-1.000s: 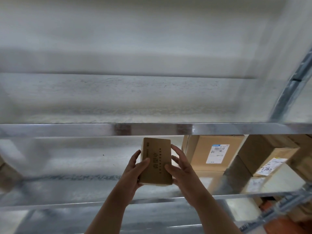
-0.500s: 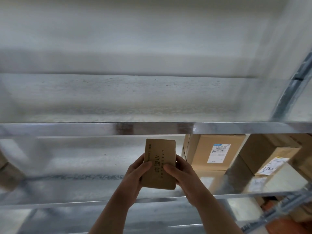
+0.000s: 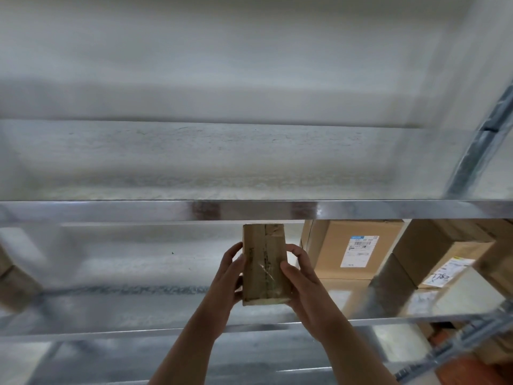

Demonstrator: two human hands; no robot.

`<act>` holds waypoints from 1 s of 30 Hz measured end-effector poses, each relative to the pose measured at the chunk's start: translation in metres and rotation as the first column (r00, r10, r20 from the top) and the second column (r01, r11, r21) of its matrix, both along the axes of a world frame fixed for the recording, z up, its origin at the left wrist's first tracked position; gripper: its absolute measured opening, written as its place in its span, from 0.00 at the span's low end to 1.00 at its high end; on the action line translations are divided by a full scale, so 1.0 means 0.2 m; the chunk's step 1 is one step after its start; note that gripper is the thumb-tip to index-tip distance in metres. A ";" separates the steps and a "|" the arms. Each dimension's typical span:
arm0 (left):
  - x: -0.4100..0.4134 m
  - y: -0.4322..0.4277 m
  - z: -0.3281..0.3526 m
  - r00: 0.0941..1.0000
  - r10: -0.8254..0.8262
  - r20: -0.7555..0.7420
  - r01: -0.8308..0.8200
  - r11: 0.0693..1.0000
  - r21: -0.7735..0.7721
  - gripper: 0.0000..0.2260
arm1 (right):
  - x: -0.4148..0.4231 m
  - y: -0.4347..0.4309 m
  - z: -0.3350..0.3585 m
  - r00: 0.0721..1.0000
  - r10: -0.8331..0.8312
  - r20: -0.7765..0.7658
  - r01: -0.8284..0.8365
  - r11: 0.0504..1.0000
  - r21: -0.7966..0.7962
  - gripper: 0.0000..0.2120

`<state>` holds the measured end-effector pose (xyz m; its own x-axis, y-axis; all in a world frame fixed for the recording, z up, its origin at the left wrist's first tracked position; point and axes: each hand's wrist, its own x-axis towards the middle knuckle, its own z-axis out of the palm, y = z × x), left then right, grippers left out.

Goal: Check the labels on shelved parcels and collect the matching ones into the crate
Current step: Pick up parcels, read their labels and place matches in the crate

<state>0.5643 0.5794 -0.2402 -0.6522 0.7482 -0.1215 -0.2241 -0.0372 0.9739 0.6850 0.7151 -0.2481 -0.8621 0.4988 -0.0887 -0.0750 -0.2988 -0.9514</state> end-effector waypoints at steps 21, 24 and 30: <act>-0.05 -0.03 0.02 0.988 -0.103 -0.116 0.107 0.994 0.034 0.25 | -0.01 0.00 0.07 0.993 -0.020 0.113 -0.007 0.974 0.227 0.24; -0.12 -0.04 -0.03 0.985 -0.125 -0.122 0.126 0.992 -0.001 0.38 | 0.00 0.01 0.08 0.984 -0.035 0.174 -0.009 0.969 0.245 0.21; -0.13 -0.04 -0.05 0.966 -0.258 -0.033 0.254 0.964 -0.082 0.47 | 0.00 0.00 0.08 0.994 0.039 0.098 -0.048 0.995 0.083 0.24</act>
